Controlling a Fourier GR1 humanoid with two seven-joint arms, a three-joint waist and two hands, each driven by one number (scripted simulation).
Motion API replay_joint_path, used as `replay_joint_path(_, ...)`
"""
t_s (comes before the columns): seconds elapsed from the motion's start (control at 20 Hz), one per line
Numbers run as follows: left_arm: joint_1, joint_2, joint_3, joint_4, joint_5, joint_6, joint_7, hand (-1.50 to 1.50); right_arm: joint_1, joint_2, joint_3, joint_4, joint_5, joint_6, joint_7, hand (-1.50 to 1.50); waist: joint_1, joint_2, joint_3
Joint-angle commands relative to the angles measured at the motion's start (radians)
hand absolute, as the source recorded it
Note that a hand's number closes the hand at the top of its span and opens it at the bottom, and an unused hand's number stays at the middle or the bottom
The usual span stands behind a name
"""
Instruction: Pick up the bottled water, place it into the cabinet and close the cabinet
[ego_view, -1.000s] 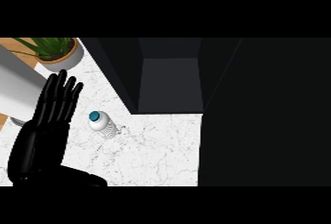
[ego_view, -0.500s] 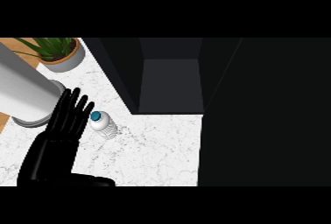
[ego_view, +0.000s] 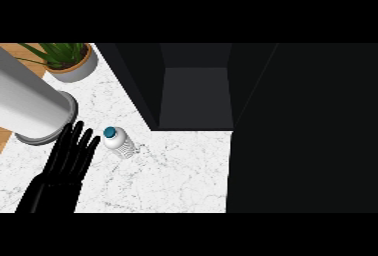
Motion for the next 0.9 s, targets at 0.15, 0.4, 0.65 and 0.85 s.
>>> replay_joint_path(0.15, 0.042, -0.021, -0.041, -0.012, -0.029, -0.007, -0.023, -1.50, 0.025, -0.021, -0.028, -0.012, -0.032, 0.049, -0.011, -1.50, 0.000, 0.001, 0.000)
replay_joint_path(0.4, 0.113, 0.030, 0.098, 0.029, 0.069, -0.112, -0.152, -1.50, 0.113, -0.016, -0.011, -0.047, -0.003, 0.078, -0.042, -1.50, 0.001, 0.000, 0.000)
replay_joint_path(0.65, 0.081, 0.016, 0.129, 0.078, 0.057, -0.097, -0.154, -1.50, 0.041, 0.017, -0.024, 0.056, 0.018, 0.082, -0.102, -1.50, 0.001, 0.001, 0.000)
replay_joint_path(0.85, 0.064, 0.067, 0.220, 0.146, 0.092, -0.140, -0.170, -1.50, 0.154, -0.003, -0.008, 0.027, 0.029, 0.146, -0.158, -1.50, -0.002, 0.000, 0.000)
